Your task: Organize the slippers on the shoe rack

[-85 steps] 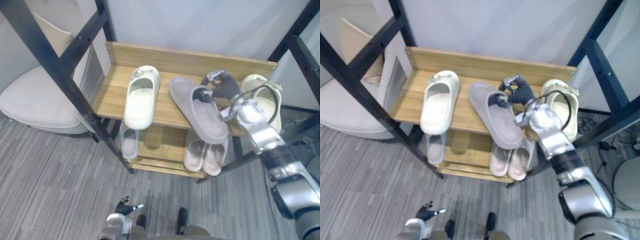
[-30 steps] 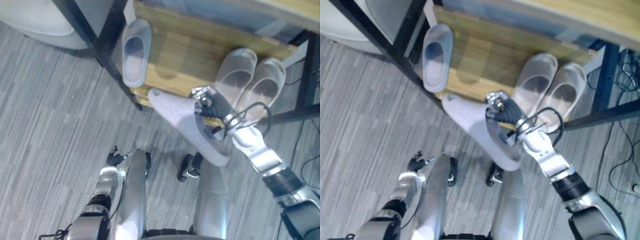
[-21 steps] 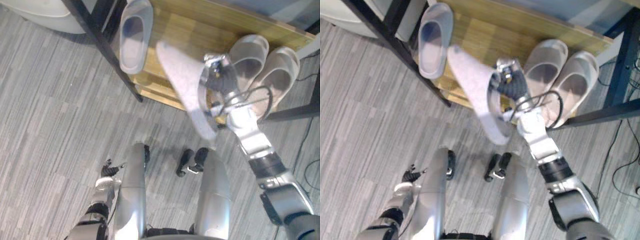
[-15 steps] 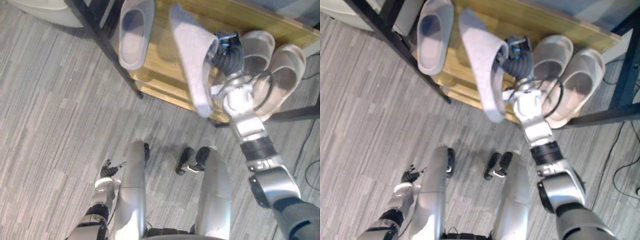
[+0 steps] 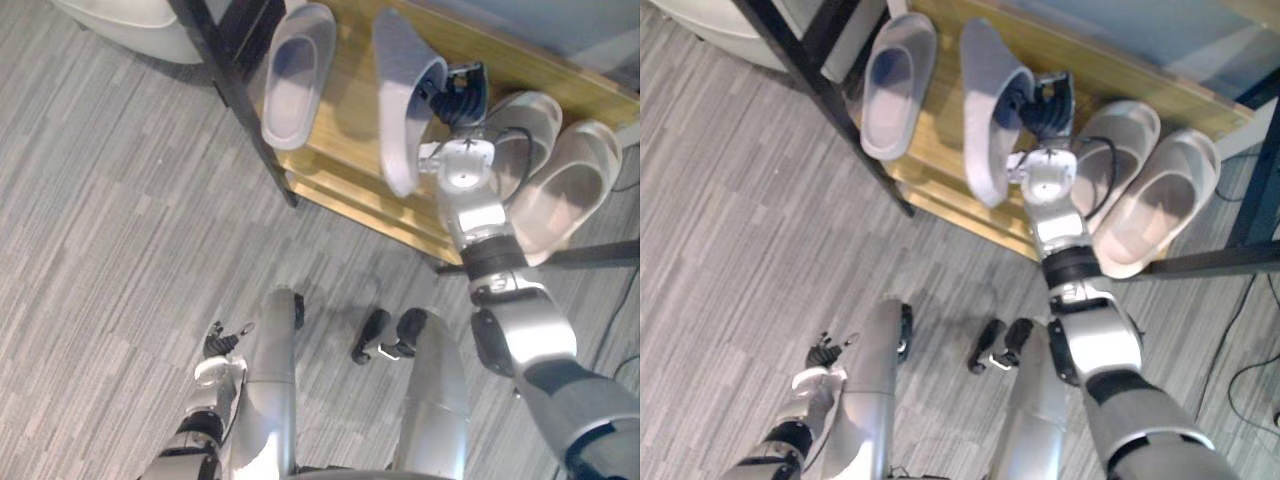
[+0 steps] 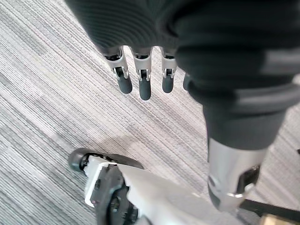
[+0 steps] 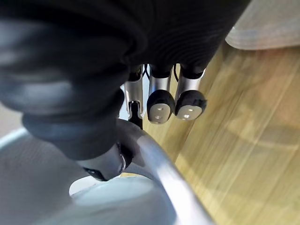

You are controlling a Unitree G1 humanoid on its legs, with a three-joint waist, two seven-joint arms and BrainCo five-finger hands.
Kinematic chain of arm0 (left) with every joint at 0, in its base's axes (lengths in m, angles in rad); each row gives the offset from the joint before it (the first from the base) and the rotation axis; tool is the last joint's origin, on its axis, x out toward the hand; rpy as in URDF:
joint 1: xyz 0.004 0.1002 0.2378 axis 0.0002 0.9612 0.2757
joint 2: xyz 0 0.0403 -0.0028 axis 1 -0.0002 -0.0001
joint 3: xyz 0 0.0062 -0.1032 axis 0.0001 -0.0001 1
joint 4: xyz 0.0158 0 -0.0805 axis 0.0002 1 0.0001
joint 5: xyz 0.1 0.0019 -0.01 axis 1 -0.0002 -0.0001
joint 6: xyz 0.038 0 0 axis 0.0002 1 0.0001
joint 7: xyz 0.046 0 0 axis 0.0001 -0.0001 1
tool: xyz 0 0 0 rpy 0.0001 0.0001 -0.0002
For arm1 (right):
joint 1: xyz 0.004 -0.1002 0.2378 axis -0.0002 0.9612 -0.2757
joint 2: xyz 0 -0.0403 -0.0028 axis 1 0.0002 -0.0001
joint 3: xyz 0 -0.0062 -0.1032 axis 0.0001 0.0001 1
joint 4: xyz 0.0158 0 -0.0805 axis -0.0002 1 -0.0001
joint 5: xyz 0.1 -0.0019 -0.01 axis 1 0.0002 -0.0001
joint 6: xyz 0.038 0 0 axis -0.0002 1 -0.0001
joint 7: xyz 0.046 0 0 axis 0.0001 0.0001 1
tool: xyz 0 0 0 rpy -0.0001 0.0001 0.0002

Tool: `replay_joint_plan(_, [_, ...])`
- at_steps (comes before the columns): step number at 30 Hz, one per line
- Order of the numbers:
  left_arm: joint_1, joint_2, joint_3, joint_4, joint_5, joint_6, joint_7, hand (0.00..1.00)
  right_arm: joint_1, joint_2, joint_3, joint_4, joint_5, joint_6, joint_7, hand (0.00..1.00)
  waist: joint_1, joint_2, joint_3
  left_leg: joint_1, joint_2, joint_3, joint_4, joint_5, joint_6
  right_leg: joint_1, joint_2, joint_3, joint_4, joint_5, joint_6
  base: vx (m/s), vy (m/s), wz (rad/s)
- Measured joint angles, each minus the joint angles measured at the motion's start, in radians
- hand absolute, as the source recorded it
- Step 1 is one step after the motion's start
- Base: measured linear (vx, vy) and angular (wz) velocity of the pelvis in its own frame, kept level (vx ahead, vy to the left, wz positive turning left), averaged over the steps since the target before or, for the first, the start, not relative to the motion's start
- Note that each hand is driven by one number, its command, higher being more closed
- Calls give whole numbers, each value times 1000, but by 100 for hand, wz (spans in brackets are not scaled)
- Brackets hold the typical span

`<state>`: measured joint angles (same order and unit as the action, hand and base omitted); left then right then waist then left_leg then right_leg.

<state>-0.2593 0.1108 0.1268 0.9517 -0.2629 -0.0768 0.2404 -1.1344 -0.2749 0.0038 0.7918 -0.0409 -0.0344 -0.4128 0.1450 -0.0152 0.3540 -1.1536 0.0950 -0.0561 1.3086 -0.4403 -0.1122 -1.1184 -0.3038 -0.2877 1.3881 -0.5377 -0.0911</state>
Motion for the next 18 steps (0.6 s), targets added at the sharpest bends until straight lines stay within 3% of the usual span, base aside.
replay_joint_plan(18, [-3,-11,-19,0,-53,-5,21,0,-75,10,-43,59,4,9,-20,0,15,7,-14,-10,-5,-13,-5,7,-13,-2,-10,-14,4,-7,-9,-3,-3,2])
